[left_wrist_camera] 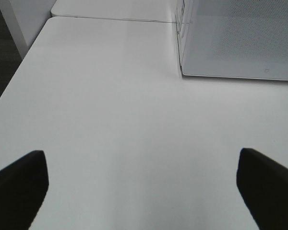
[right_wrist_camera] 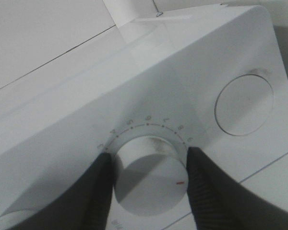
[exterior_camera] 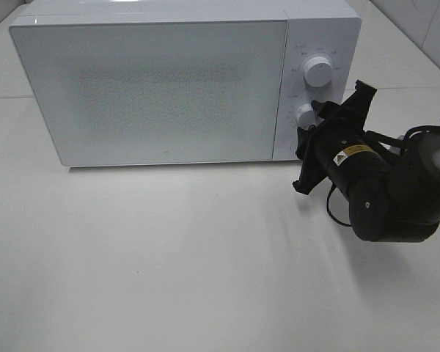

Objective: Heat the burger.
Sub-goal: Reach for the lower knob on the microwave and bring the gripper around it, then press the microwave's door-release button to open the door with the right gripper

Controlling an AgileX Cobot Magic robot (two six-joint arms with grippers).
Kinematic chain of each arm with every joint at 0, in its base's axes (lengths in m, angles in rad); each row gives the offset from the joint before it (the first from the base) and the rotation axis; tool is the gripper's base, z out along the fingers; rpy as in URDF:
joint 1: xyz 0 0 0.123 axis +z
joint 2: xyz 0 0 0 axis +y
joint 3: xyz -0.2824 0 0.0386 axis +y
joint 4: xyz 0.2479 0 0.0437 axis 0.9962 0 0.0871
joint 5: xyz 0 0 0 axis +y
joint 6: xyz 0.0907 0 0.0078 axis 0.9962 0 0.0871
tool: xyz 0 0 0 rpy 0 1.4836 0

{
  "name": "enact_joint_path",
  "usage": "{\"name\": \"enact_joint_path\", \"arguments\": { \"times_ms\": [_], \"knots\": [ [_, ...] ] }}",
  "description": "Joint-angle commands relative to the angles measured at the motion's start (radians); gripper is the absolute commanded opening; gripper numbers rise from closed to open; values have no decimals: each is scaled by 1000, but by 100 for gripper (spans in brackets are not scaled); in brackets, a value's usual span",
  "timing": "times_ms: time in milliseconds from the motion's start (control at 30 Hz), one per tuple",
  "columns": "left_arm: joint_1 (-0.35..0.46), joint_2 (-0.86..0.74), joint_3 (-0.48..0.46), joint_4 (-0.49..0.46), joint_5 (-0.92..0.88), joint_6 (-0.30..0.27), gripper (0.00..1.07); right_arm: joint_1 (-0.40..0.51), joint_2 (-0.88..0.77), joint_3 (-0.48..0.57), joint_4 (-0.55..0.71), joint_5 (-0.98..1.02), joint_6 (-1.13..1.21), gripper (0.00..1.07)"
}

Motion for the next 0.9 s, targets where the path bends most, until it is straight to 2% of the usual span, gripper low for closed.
{"name": "enact_joint_path", "arguments": {
  "times_ms": [33,533,733,767,900],
  "knots": [
    [2,-15,4,3,-17,0,100,5,-9,-18,-79,-106,4,47],
    [2,-15,4,3,-17,0,100,5,-9,-18,-79,-112,7,51],
    [2,-15,4,3,-17,0,100,5,-10,-17,-79,-113,-2,62],
    [2,-15,4,3,-17,0,100,5,-14,-13,-79,-110,-5,67],
    [2,-15,4,3,-17,0,100,5,-19,-6,-73,-114,-5,73]
  ]
}}
